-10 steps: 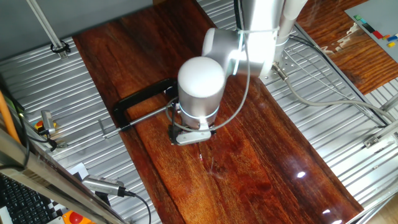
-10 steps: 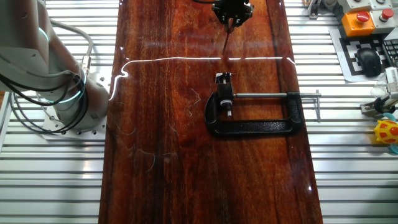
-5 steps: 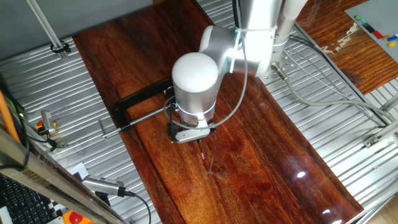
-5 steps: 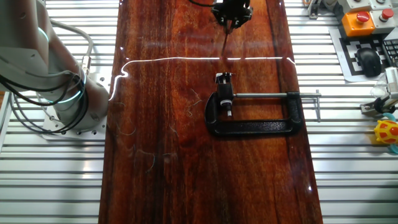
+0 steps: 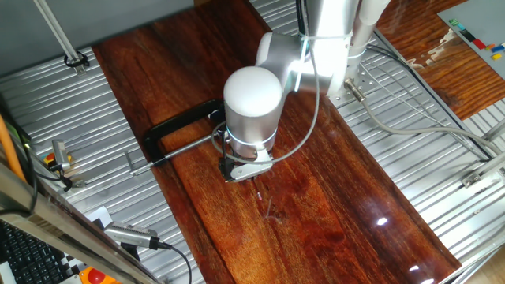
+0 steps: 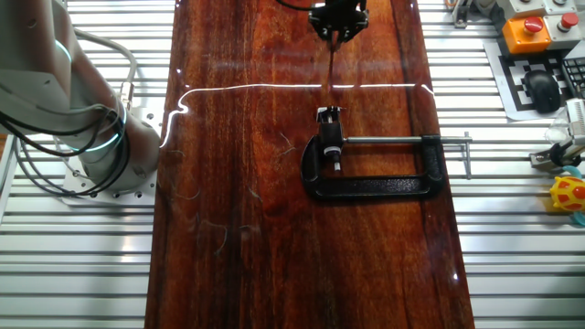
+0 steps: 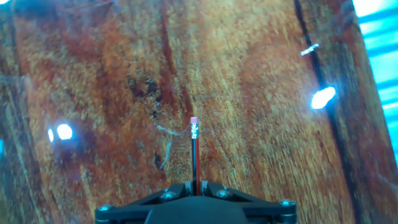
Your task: Insert the pencil into the pencil sharpener
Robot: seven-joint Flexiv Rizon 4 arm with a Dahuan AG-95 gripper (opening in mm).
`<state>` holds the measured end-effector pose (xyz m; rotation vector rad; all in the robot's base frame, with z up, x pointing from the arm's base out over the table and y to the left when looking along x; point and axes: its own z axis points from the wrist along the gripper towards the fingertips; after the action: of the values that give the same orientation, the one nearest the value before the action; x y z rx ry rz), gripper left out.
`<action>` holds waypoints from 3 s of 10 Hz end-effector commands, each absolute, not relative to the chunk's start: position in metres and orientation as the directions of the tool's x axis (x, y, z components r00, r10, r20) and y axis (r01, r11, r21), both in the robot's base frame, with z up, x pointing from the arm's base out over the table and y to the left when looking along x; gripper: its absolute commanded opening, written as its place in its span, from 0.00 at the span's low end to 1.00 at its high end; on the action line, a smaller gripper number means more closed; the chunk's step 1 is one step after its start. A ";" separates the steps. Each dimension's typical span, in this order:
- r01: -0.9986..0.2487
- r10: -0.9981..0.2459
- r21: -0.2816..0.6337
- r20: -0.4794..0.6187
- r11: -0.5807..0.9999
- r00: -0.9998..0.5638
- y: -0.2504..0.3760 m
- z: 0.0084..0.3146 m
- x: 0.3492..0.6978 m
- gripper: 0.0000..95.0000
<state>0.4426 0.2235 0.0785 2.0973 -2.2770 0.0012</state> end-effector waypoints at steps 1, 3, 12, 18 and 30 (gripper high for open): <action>-0.997 -0.996 0.031 0.041 0.077 -0.075 0.222 0.080 0.438 0.00; -0.995 -0.994 -0.002 0.036 0.104 -0.104 0.222 0.080 0.438 0.00; -0.999 -0.999 0.020 -0.005 -0.047 0.047 0.221 0.077 0.437 0.00; -0.991 -0.991 0.034 -0.016 -0.133 0.133 0.219 0.075 0.433 0.00; -0.996 -0.997 0.038 0.013 -0.076 0.076 0.216 0.062 0.431 0.00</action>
<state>0.4299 0.2161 0.0631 2.3060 -2.0696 -0.0268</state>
